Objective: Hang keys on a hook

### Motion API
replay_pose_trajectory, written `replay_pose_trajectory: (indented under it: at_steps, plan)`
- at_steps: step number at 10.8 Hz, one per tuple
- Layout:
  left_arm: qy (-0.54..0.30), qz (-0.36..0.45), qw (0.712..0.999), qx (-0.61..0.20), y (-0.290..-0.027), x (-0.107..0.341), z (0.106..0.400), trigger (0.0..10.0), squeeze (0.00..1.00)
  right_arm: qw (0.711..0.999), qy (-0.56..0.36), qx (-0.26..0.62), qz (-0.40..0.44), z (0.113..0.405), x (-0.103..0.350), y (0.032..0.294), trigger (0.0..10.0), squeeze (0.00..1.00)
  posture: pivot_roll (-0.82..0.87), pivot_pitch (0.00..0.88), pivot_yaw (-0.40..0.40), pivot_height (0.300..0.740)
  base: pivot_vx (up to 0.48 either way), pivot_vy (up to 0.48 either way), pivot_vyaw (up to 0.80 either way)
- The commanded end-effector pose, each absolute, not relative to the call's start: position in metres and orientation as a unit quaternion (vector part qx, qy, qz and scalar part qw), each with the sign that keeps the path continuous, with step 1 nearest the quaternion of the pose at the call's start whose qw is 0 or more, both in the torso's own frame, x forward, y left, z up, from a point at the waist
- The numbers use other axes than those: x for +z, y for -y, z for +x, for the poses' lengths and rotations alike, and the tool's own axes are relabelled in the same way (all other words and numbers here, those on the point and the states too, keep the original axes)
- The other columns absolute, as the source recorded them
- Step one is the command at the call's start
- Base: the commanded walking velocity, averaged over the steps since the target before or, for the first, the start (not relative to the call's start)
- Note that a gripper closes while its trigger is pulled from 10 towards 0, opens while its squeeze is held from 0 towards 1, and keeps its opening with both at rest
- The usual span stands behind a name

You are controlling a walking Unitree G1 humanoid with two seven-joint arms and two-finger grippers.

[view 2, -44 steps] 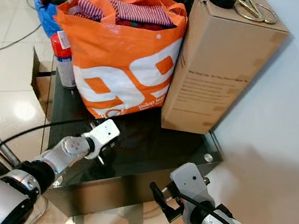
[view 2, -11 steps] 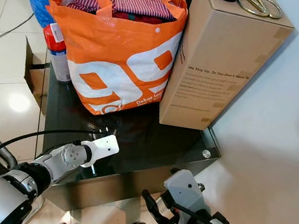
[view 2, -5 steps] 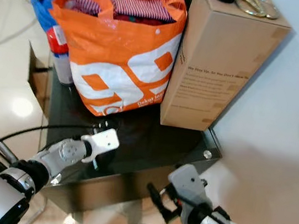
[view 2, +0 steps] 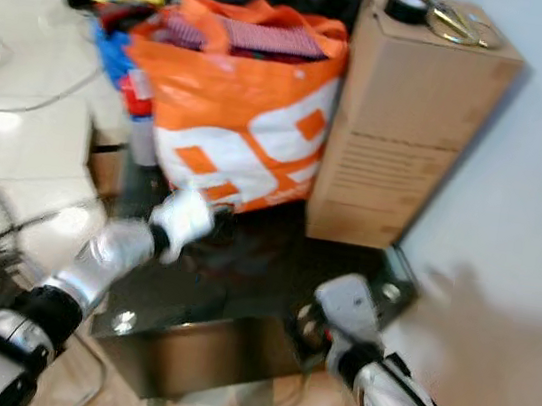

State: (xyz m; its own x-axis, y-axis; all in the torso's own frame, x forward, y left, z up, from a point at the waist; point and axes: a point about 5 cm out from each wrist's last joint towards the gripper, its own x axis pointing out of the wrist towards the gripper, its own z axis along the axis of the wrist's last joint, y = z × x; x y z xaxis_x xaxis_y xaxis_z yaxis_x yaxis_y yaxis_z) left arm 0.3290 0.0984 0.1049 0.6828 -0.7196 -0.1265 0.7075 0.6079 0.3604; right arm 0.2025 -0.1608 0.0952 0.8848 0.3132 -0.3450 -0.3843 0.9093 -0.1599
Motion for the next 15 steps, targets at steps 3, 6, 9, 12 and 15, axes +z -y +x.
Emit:
replay_pose_trajectory:
  at_steps: [3,6,9,12,15]
  plan:
    - [0.063,0.145,0.895,-0.417,-0.096,0.139,0.319,0.0,0.0,0.989,-0.1,0.079,-0.075,0.218,0.107,0.175,10.0,0.0,-0.14,0.0,0.045,0.74,0.0,0.0,0.0]
    - [0.022,0.143,0.936,-0.322,-0.114,0.13,0.317,0.0,0.0,0.996,-0.051,0.052,-0.049,0.233,0.122,0.164,10.0,0.0,-0.1,0.0,0.034,0.74,0.0,0.0,0.0]
    - [-0.015,0.11,0.968,-0.223,-0.141,0.127,0.305,10.0,0.0,0.998,-0.064,-0.003,-0.006,0.239,0.119,0.166,10.0,0.0,-0.07,0.0,0.043,0.74,0.0,0.0,0.0]
    - [-0.022,0.123,0.972,-0.198,-0.142,0.123,0.311,10.0,0.0,0.996,-0.071,-0.046,-0.006,0.24,0.121,0.176,10.0,0.0,-0.09,0.0,0.076,0.74,0.0,0.0,0.0]
    - [-0.037,0.126,0.974,-0.186,-0.139,0.115,0.306,10.0,0.0,0.996,-0.081,-0.042,0.014,0.242,0.12,0.177,10.0,0.0,-0.09,0.0,0.049,0.74,0.0,0.0,0.0]
